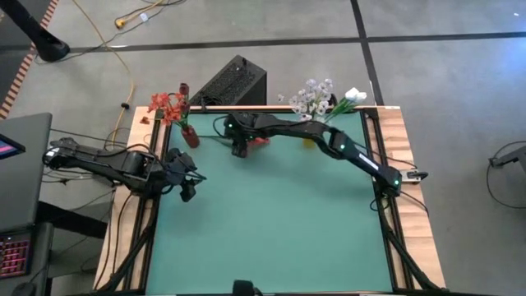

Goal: Sort flowers into vase by color
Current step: Put the red flowers into the red vase

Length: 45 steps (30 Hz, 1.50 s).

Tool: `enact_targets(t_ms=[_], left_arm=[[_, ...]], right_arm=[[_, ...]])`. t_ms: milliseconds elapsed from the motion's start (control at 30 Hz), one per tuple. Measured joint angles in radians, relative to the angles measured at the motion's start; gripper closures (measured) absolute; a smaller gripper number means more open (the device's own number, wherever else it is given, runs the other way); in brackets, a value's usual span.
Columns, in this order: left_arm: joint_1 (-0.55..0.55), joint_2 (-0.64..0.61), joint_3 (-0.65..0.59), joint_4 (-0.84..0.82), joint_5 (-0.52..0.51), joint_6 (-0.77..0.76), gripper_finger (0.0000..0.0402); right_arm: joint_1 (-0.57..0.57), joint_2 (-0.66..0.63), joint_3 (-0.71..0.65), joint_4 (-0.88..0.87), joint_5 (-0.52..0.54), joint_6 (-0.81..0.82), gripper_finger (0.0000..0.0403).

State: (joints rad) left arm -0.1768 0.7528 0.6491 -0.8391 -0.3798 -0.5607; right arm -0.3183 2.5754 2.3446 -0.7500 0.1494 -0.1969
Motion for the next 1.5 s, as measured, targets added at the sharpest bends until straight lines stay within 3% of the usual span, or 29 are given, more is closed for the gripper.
enact_targets(t_ms=[167,433,600,667,767,933,1000,1267,1500], left_arm=[[0.000,0.000,0.000,0.000,0.001,0.006,0.0173],[0.000,0.000,0.000,0.000,0.001,0.008,0.0173],[0.000,0.000,0.000,0.000,-0.002,0.018,0.0173],[0.000,-0.001,0.000,0.000,-0.007,0.023,0.0173],[0.000,-0.001,0.000,0.000,-0.011,0.027,0.0173],[0.000,-0.001,0.000,0.001,-0.019,0.040,0.0173],[0.000,-0.001,0.000,0.001,-0.019,0.050,0.0173],[0.000,-0.001,0.000,0.011,0.007,0.086,0.0173],[0.000,0.000,0.000,0.064,0.016,0.126,0.0173]], right_arm=[[-0.015,0.022,0.004,-0.040,-0.039,-0.115,0.0206],[-0.020,0.014,0.010,0.017,-0.022,-0.262,0.0382],[-0.003,-0.022,0.011,0.073,0.002,-0.359,0.0368],[0.011,-0.043,0.011,0.066,0.065,-0.401,0.0370],[0.035,-0.083,0.011,0.047,0.242,-0.513,0.0383],[0.092,-0.141,0.011,-0.018,0.646,-0.758,0.0385],[0.118,-0.159,0.011,-0.075,0.743,-0.802,0.0385],[0.269,-0.188,0.010,-0.334,0.766,-0.715,0.0385],[0.452,-0.188,0.010,-0.333,0.767,-0.663,0.0385]])
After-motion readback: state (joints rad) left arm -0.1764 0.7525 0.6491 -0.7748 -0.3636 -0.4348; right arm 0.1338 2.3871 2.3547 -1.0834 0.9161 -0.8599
